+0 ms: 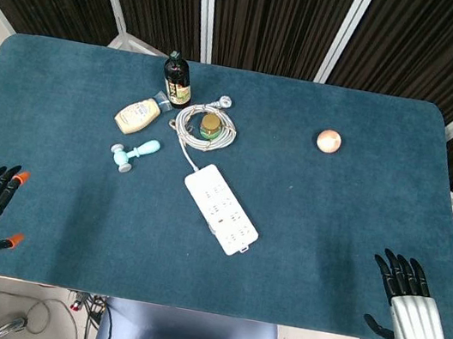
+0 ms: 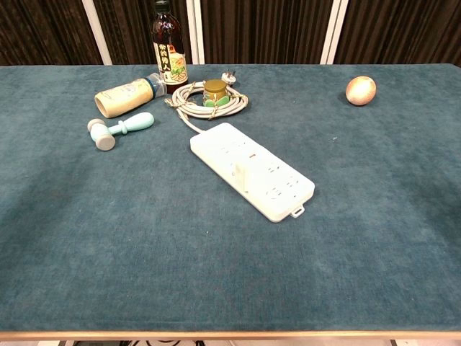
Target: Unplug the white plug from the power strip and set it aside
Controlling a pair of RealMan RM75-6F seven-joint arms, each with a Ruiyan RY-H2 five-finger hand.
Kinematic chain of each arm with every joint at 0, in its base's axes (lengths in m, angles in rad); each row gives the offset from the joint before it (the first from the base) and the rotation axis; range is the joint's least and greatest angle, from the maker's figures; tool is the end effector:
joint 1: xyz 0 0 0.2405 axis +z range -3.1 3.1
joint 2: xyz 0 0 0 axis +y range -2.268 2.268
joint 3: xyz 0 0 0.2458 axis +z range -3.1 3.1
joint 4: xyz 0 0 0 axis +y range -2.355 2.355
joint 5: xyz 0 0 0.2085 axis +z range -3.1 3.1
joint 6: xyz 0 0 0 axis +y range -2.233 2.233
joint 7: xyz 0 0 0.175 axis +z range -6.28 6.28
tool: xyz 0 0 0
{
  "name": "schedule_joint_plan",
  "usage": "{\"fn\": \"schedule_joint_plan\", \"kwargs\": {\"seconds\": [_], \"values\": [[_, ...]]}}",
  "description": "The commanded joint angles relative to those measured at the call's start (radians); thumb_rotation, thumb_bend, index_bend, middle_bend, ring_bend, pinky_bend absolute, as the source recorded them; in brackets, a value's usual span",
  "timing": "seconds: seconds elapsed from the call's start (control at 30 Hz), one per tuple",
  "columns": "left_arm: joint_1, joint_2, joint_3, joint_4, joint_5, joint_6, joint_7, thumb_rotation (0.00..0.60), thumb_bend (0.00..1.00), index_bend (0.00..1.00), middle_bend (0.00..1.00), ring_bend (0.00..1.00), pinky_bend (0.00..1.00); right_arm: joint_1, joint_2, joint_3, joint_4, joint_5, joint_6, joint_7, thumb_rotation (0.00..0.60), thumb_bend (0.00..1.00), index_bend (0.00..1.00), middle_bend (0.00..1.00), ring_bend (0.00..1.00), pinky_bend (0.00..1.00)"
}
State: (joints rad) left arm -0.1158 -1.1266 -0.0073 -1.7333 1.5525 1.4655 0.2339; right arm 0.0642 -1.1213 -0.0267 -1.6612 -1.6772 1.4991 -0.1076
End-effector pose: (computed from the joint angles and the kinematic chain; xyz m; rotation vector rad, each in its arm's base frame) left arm -0.2653 0.2077 0.1302 -1.5272 -0.8167 -0.8453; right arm -0.2723 -0.1855 0.1297 1.5767 -0.8396 0.9080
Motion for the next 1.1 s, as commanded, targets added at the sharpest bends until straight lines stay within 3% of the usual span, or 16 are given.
{"fn": "schedule_joint_plan", "kwargs": {"seconds": [0.03, 0.5, 0.8, 0.87, 1.0, 1.1], "values": [[0.0, 0.0, 0.0, 0.0, 0.0, 0.0, 0.0, 0.6, 0.0, 0.0, 0.0, 0.0, 0.0, -0.001, 0.0, 0.001, 0.0, -0.001, 0.004, 0.001, 0.6, 0.2, 0.0, 0.0, 0.0, 0.0], [-0.002, 0.002, 0.002, -0.008, 0.003, -0.005, 0.008, 0.6, 0.0, 0.0, 0.0, 0.0, 0.0, 0.007, 0.001, -0.01, 0.005, -0.025, -0.003, 0.026, 0.6, 0.2, 0.0, 0.0, 0.0, 0.0], [-0.031, -0.002, -0.008, -0.051, 0.017, -0.033, 0.071, 0.6, 0.0, 0.02, 0.01, 0.0, 0.0, 0.066, -0.012, 0.001, 0.027, -0.105, -0.029, 0.017, 0.6, 0.21, 0.0, 0.0, 0.0, 0.0], [-0.052, -0.002, -0.026, -0.081, 0.016, -0.048, 0.093, 0.6, 0.0, 0.02, 0.01, 0.0, 0.0, 0.09, -0.016, 0.008, 0.012, -0.13, -0.046, -0.008, 0.6, 0.25, 0.0, 0.0, 0.0, 0.0], [-0.106, 0.001, -0.063, -0.165, -0.007, -0.107, 0.138, 0.6, 0.01, 0.03, 0.02, 0.0, 0.0, 0.14, -0.03, 0.017, -0.031, -0.167, -0.108, -0.079, 0.6, 0.47, 0.0, 0.0, 0.0, 0.0], [-0.154, -0.001, -0.091, -0.221, -0.026, -0.161, 0.192, 0.6, 0.01, 0.04, 0.03, 0.0, 0.0, 0.177, -0.052, 0.019, -0.054, -0.183, -0.175, -0.143, 0.6, 0.55, 0.0, 0.0, 0.0, 0.0]]}}
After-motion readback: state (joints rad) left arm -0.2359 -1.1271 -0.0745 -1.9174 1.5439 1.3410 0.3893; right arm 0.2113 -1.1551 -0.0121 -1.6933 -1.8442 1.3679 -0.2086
